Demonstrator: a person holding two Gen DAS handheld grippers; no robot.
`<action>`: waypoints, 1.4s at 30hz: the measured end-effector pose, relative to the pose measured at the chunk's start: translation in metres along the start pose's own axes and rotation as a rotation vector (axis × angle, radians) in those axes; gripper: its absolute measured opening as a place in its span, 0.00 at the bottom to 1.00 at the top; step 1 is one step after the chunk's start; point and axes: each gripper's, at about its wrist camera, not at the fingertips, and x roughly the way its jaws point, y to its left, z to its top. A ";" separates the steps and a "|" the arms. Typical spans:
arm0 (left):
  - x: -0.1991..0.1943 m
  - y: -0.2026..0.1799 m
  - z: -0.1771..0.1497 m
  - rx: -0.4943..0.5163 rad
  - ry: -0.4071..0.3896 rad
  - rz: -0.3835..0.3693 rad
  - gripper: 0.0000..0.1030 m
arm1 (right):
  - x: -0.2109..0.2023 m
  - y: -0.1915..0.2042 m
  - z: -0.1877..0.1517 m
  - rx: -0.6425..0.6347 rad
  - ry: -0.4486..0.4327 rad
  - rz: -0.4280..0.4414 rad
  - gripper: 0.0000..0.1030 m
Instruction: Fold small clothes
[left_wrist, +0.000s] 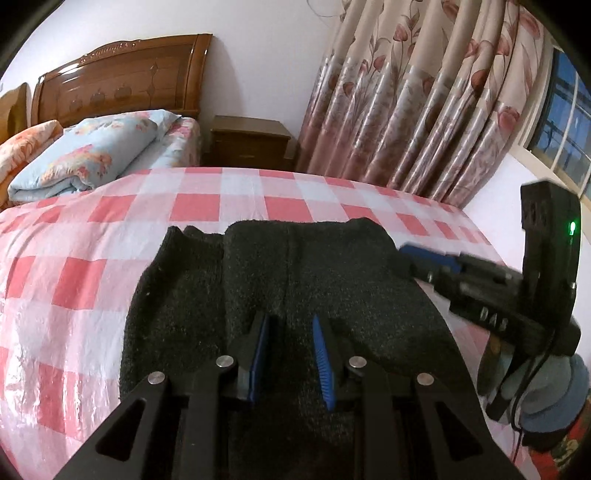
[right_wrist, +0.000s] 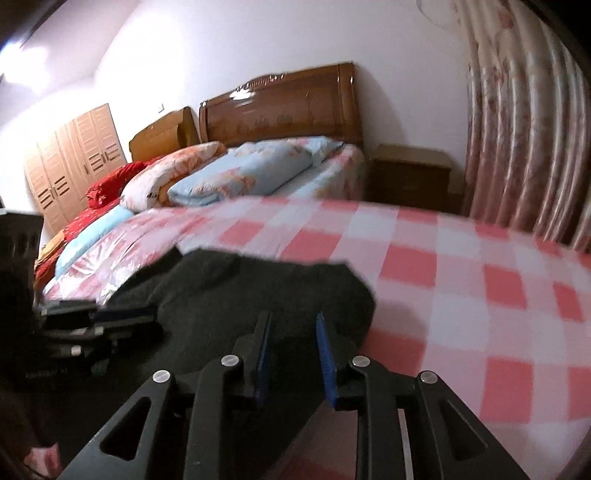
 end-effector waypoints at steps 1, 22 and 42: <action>0.000 0.000 -0.001 0.000 -0.001 0.002 0.24 | 0.003 -0.001 0.004 0.000 -0.004 -0.007 0.45; -0.072 -0.018 -0.056 0.079 -0.111 0.079 0.24 | -0.051 0.090 -0.046 -0.217 0.006 -0.036 1.00; -0.096 -0.036 -0.108 0.153 -0.079 0.182 0.24 | -0.091 0.137 -0.102 -0.342 -0.017 -0.110 1.00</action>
